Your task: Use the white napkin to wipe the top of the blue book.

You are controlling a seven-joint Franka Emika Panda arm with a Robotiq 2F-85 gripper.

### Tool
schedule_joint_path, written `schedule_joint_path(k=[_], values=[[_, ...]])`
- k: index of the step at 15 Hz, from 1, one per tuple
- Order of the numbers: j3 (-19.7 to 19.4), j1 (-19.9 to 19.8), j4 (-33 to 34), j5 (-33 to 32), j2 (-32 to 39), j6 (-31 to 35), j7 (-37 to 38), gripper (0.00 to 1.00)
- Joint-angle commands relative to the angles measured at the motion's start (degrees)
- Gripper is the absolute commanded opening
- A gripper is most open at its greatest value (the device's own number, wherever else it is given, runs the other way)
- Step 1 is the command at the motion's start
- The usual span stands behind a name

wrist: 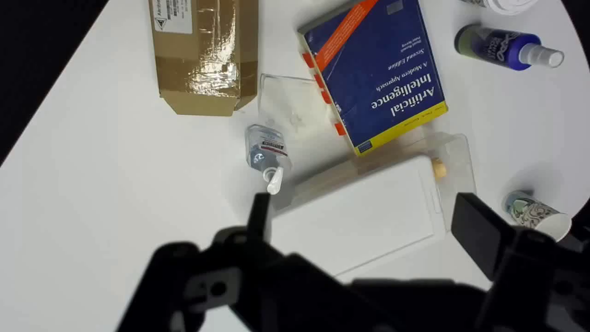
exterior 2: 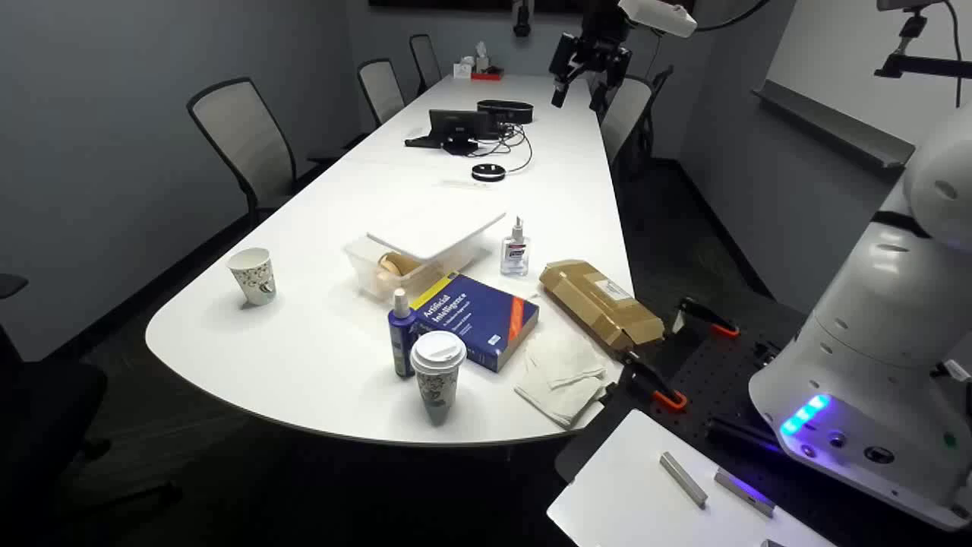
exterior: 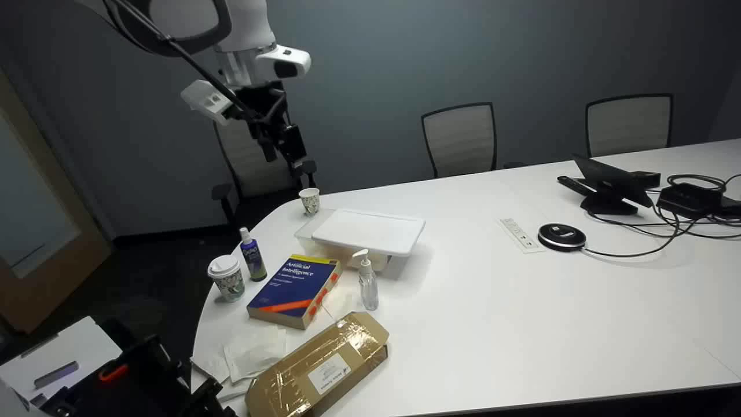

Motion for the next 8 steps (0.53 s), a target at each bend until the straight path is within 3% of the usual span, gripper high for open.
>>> schedule_joint_path(k=[1,8], values=[[0.97,-1.02,0.11,0.35,0.05,-0.18,-0.26,1.00],[1.79,-0.73,-1.08,1.02,11.36,4.91,1.71,1.00]])
